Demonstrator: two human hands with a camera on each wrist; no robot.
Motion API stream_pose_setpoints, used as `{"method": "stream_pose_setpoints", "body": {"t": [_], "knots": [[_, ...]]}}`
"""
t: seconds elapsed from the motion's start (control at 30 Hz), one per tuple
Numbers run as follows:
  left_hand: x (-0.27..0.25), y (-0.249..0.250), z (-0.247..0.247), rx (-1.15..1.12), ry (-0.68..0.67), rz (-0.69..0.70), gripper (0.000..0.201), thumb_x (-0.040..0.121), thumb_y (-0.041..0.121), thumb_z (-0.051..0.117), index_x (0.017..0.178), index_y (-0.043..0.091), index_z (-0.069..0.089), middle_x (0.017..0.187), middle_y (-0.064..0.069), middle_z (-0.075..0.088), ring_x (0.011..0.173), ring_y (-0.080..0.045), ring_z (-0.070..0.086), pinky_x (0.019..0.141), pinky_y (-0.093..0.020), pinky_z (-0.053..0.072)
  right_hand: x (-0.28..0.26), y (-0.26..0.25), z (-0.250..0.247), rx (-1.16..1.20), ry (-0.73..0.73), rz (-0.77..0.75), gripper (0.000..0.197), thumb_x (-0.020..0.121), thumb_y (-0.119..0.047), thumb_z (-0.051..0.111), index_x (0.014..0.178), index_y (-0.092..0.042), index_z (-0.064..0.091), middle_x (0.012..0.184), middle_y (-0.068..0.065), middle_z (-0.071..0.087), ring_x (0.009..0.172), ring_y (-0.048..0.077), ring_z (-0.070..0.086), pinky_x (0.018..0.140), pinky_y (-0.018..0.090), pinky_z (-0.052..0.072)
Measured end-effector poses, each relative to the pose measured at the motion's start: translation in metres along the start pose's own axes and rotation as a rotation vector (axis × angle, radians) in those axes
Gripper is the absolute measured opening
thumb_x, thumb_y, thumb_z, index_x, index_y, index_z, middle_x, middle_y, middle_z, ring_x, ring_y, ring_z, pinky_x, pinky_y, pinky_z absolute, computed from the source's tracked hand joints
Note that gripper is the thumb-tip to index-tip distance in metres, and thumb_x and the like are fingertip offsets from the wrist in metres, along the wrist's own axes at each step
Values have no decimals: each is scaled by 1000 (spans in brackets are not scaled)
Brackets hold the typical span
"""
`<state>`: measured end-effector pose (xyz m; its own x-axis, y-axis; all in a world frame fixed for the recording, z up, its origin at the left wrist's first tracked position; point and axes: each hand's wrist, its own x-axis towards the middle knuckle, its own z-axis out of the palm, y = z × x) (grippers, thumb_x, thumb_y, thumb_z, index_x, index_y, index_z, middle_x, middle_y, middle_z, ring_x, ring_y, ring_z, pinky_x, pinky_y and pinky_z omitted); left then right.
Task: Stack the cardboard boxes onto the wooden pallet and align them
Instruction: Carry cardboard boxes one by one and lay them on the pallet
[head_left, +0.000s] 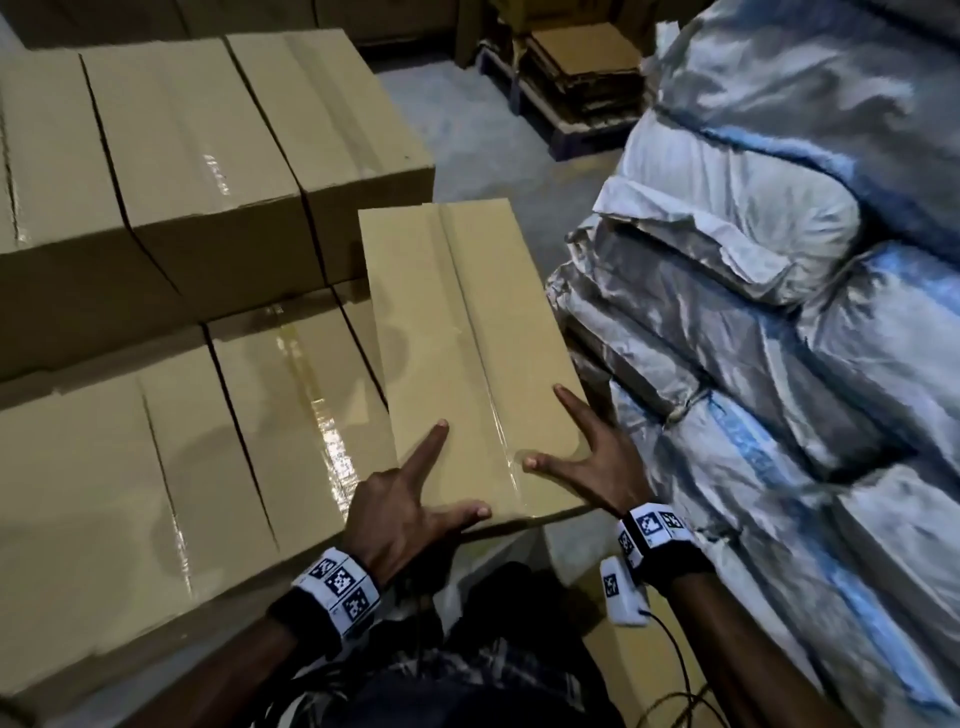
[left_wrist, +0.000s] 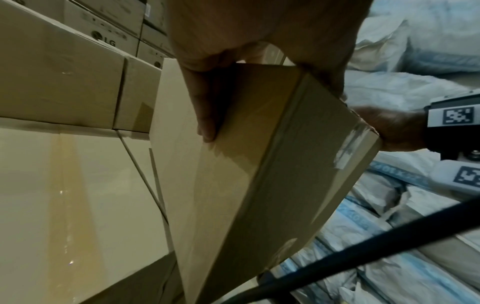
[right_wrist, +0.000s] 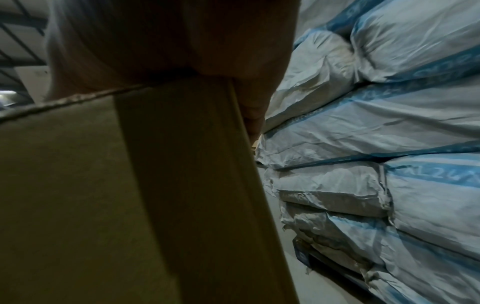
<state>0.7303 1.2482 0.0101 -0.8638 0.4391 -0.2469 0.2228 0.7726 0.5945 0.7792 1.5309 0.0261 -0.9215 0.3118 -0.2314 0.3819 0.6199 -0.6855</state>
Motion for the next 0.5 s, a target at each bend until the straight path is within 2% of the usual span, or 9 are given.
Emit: {"method": "stream_pose_setpoints", "body": {"t": [0.1, 0.13, 0.23, 0.3, 0.4, 0.5], "knots": [[24, 10, 8, 41, -49, -38, 115, 61, 103, 50, 156, 62, 0, 103, -4, 77, 97, -28, 71, 87, -32, 53, 43, 15, -10, 7, -48, -52, 111, 53, -92, 75, 151, -63, 31, 156, -15, 48, 145, 10, 43, 117, 42, 42], [30, 14, 10, 49, -66, -47, 116, 62, 102, 52, 157, 61, -1, 101, -4, 77, 97, -28, 71, 85, -32, 52, 54, 19, -13, 4, -67, -64, 111, 53, -92, 74, 151, -63, 31, 156, -16, 49, 145, 10, 43, 116, 42, 43], [52, 25, 19, 38, -80, -98, 118, 60, 100, 57, 156, 62, 0, 103, -5, 76, 94, -27, 71, 83, -33, 54, 93, 30, -22, -35, -148, -82, 108, 56, -89, 76, 150, -65, 28, 157, -13, 48, 145, 14, 44, 117, 42, 41], [65, 30, 26, 12, -77, -139, 118, 57, 102, 57, 153, 67, -3, 97, -5, 77, 89, -26, 71, 82, -34, 55, 116, 35, -27, -32, -184, -93, 107, 58, -85, 78, 150, -65, 28, 157, -13, 48, 144, 15, 45, 115, 37, 42], [82, 37, 40, -49, -11, -196, 120, 54, 102, 60, 152, 69, -1, 109, -8, 77, 94, -26, 73, 89, -34, 57, 143, 44, -32, -11, -200, -152, 106, 61, -82, 79, 153, -57, 34, 156, -15, 48, 142, 13, 46, 111, 29, 40], [92, 48, 52, -62, 28, -237, 119, 54, 102, 60, 151, 70, -1, 105, -6, 77, 93, -26, 72, 87, -32, 56, 162, 53, -36, -10, -240, -184, 105, 63, -82, 78, 154, -54, 33, 156, -16, 47, 143, 12, 45, 115, 35, 41]]}}
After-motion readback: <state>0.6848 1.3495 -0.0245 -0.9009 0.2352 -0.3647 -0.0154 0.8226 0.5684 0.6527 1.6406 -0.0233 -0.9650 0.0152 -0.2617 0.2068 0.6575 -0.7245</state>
